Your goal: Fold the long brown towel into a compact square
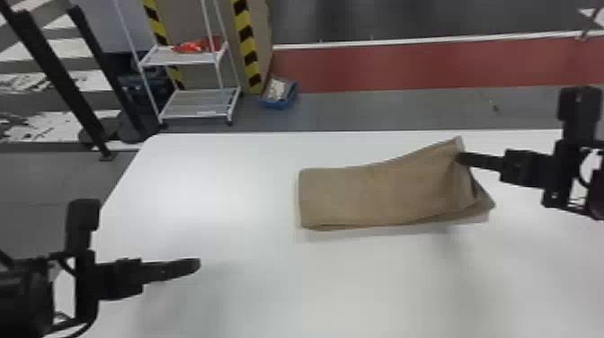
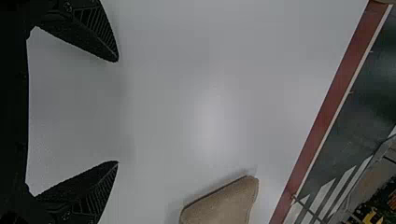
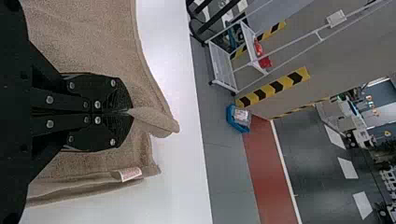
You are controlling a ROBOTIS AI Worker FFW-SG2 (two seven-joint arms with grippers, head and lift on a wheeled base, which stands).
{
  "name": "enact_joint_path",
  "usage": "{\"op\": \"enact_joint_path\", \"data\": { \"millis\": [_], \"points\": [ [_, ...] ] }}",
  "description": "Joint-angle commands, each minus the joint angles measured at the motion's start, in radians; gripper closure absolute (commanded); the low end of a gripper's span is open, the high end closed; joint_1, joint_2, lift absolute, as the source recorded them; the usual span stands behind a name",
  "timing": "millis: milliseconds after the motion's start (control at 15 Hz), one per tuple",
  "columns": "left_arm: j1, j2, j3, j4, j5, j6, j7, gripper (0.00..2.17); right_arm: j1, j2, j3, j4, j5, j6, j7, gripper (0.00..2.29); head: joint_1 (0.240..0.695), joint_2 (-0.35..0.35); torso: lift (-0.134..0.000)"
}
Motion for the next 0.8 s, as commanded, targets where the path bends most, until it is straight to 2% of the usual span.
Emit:
{"op": "enact_joint_path", "data": {
  "millis": [0, 67, 133, 400, 733],
  "points": [
    [0.0, 0.0, 0.002, 0.002, 0.0, 0.0, 0.0, 0.1, 0.004, 0.001, -0.005, 0.003, 0.016, 0.003, -0.027, 0.6, 0.695, 0.129, -0.125],
    [0.0, 0.0, 0.002, 0.005, 0.0, 0.0, 0.0, 0.1, 0.004, 0.001, -0.015, 0.003, 0.018, 0.0, -0.035, 0.2, 0.695, 0.126, -0.125],
    [0.0, 0.0, 0.002, 0.006, 0.0, 0.0, 0.002, 0.1, 0.005, 0.001, -0.016, 0.003, 0.021, 0.003, -0.035, 0.12, 0.695, 0.116, -0.125],
    [0.0, 0.0, 0.0, 0.008, -0.002, 0.0, 0.003, 0.1, 0.011, 0.001, -0.012, 0.0, 0.055, 0.03, -0.036, 0.07, 0.695, 0.109, -0.125],
    [0.002, 0.0, 0.006, 0.008, -0.002, 0.0, 0.0, 0.1, -0.019, 0.001, 0.018, 0.04, 0.159, 0.049, -0.036, 0.11, 0.695, 0.1, -0.125]
  ]
}}
